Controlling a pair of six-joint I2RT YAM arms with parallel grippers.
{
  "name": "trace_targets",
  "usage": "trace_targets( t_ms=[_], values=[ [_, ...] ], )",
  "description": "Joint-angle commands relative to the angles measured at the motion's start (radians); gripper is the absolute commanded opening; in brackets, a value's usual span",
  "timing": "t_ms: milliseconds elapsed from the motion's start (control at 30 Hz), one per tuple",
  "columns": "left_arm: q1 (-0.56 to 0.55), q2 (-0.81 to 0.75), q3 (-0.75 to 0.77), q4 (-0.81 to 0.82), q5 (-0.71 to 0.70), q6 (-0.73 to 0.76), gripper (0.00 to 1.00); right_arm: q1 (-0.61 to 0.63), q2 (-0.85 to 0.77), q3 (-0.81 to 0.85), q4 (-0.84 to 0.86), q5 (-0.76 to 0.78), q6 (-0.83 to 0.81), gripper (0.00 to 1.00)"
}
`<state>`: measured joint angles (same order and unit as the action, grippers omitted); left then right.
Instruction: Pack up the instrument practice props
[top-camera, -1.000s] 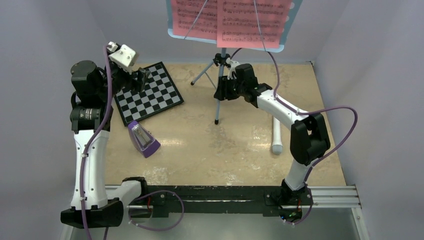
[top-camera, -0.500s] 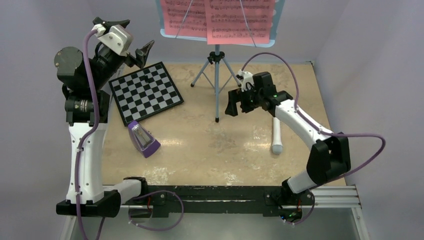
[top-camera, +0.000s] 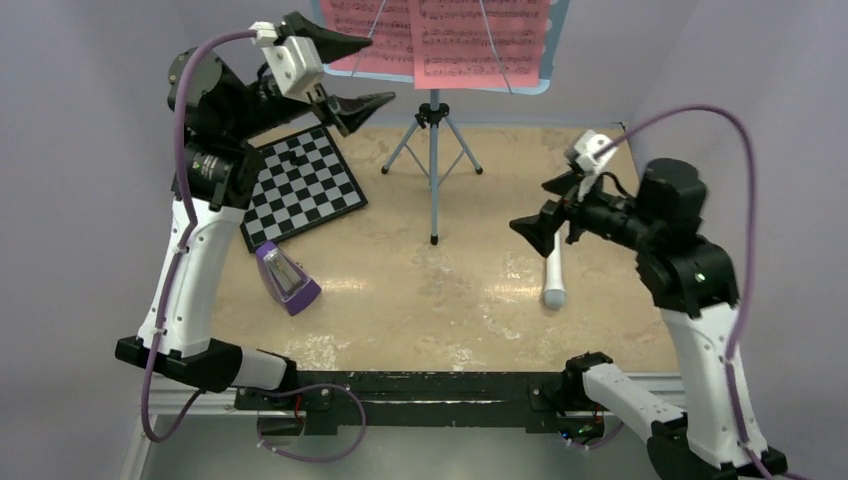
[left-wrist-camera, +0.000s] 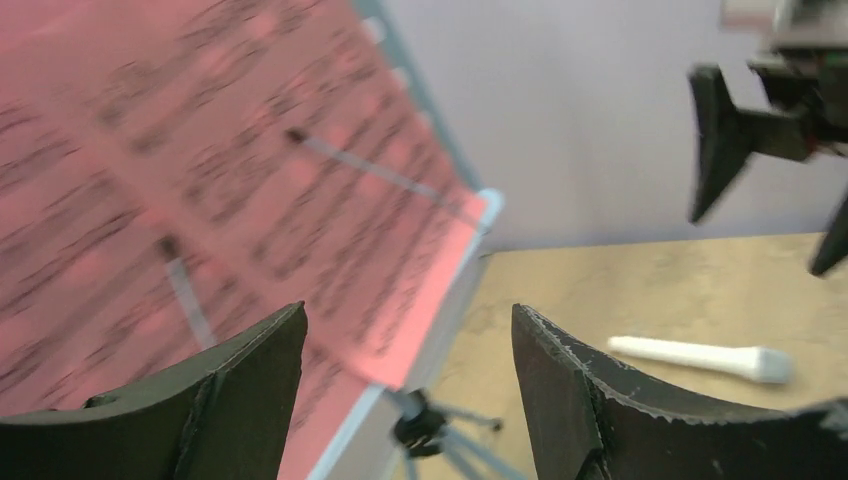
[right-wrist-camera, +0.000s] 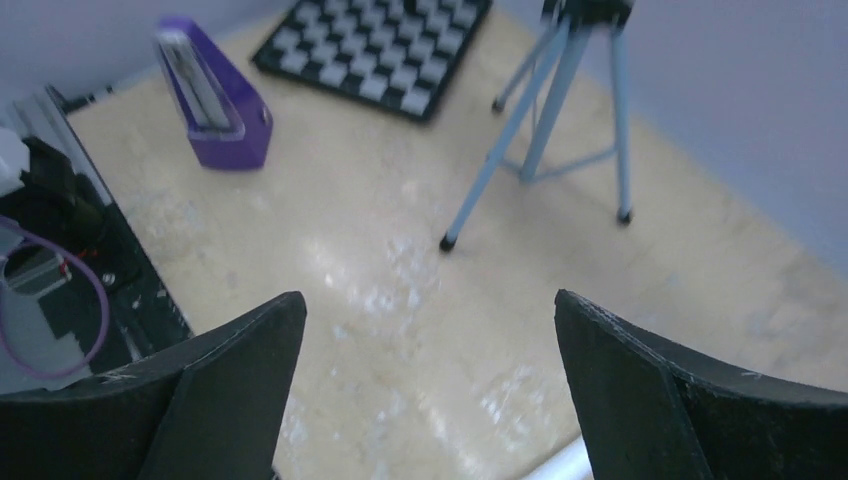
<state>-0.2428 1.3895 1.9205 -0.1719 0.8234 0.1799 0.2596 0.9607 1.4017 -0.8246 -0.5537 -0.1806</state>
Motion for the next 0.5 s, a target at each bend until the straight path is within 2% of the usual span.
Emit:
trace_targets(
  t_ms=[0, 133, 233, 333, 467],
  values=[
    [-0.143, 0.032, -0.020, 0.050, 0.106, -0.102, 0.80, -0.003, -0.029, 0.233, -0.010, -0.089, -0.045, 0.98],
    [-0.287, 0.073, -0.061, 0.153, 0.001, -0.112, 0.86, -0.014, 0.075, 0.415, 0.183, -0.036, 0.015, 0.97],
    [-0.356, 0.134, -0.048, 0.246, -0.089, -0.143, 0.89, -0.037, 0.179, 0.533, 0.360, -0.030, 0.083, 0.96],
    [-0.384, 0.191, -0.041, 0.315, -0.172, -0.171, 0.90, -0.046, 0.278, 0.612, 0.532, -0.021, 0.132, 0.96],
    [-0.414, 0.251, -0.028, 0.371, -0.239, -0.196, 0.90, -0.045, 0.398, 0.716, 0.676, -0.013, 0.167, 0.98]
  ],
)
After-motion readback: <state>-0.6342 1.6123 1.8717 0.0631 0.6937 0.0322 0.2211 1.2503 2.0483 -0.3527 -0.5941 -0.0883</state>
